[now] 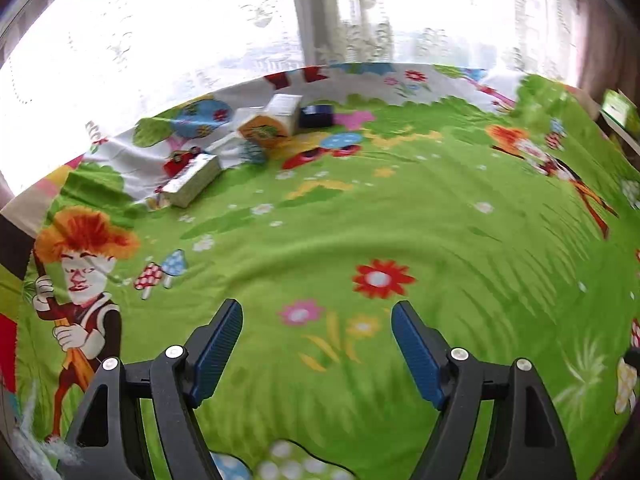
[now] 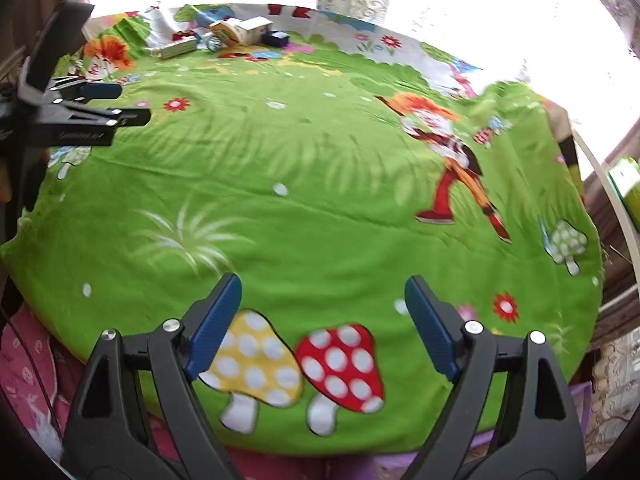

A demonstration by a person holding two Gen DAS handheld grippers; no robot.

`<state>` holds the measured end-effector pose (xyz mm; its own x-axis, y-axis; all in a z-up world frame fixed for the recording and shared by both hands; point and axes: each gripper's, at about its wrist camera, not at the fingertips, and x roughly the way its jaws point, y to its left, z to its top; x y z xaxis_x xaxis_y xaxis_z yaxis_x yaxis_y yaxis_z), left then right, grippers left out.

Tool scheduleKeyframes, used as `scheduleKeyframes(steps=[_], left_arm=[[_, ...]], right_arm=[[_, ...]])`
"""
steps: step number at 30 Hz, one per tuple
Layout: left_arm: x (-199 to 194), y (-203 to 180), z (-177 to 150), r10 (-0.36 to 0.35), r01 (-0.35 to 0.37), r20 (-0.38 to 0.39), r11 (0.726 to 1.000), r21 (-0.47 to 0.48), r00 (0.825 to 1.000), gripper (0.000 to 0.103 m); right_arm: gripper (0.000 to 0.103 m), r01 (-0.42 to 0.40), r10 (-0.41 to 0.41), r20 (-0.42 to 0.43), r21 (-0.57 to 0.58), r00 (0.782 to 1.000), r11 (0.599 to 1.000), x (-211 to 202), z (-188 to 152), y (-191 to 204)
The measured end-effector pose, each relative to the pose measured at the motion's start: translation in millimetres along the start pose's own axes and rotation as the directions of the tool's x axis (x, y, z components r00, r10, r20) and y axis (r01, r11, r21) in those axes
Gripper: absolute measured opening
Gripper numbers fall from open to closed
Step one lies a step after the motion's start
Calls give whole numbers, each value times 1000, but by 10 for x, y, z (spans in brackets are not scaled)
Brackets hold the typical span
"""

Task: Organize rigid objects
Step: 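Open both tools and move them back over the bed, then grasp the white medicine box with the left tool while the right tool grasps the blue box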

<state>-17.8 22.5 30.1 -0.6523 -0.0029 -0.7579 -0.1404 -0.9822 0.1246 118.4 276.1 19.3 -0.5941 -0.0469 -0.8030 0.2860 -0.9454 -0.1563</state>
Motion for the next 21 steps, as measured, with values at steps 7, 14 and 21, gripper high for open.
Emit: scheduleKeyframes(steps=[7,14,21], left_arm=[[826,1149,676,80,-81,-14,968,-238,997,78],[1371,1219,984,37,-49,-61,977,-205,997,76],[691,1139,420,-95,85,-25,959,-270,995,38]], right_arm=[[86,-164,166,7,-116,986,980,560,746,554],[86,-235,238,13,-127,971,964,1016,1335,716],[86,-246,263,107,-146,959,958,1556,2087,642]])
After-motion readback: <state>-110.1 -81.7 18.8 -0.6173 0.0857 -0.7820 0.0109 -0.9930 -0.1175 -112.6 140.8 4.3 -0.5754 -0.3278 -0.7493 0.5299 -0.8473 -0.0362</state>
